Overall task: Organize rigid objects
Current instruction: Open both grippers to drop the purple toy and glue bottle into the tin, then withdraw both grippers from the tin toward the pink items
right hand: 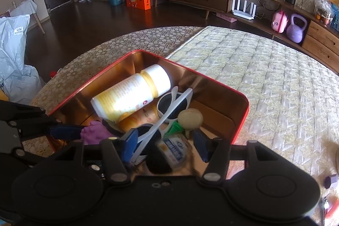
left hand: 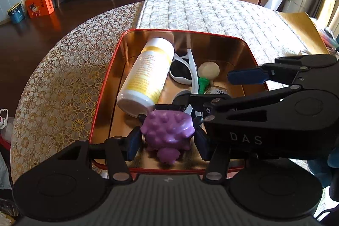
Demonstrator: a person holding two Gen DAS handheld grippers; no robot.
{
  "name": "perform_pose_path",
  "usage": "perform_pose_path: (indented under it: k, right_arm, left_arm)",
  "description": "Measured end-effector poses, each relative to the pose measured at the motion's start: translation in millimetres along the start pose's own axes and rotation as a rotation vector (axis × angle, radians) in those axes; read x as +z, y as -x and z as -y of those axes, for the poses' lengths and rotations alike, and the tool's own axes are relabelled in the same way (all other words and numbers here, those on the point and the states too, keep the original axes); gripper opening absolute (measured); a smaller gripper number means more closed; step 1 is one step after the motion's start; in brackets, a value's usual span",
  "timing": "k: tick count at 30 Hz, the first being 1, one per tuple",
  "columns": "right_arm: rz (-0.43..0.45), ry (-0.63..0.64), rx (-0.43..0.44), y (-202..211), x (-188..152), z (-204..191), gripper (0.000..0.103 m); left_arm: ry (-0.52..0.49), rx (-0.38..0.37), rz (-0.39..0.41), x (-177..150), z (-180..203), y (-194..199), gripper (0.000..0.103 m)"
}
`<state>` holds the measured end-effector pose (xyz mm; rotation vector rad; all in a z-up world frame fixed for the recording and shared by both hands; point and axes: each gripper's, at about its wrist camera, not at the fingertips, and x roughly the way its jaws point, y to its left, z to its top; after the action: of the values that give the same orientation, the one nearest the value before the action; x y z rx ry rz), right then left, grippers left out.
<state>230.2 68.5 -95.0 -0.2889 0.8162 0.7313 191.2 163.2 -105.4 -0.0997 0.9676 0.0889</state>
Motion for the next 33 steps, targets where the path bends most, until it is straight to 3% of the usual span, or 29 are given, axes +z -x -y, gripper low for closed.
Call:
perform_pose_path:
  k: [6, 8, 15, 18, 33]
  right_arm:
    - [0.031, -0.014, 0.01, 18.4, -2.4, 2.3, 0.061]
    - [0.042, -0.025, 0.009, 26.6, -3.3, 4.7, 0.062]
    - [0.08, -0.078, 0.02, 56.5, -9.5, 16.2, 0.064]
    - [0.106, -0.098, 0.027, 74.0, -13.3, 22.0, 0.064]
    - [0.199, -0.196, 0.024, 148.6, -55.1, 31.5, 0.074]
  left_arm:
    - [0.017, -0.01, -0.009, 1.1, -2.8, 1.2, 0.055]
    - [0.018, -0.006, -0.008, 1.4, -3.4, 2.2, 0.061]
    - [0.029, 0.0, 0.005, 1.3, -6.8, 11.6, 0.066]
    - [0.035, -0.002, 0.021, 0.4, -7.2, 19.0, 0.07]
    - [0.026, -0.027, 0.157, -8.7, 24.3, 73.8, 0.071]
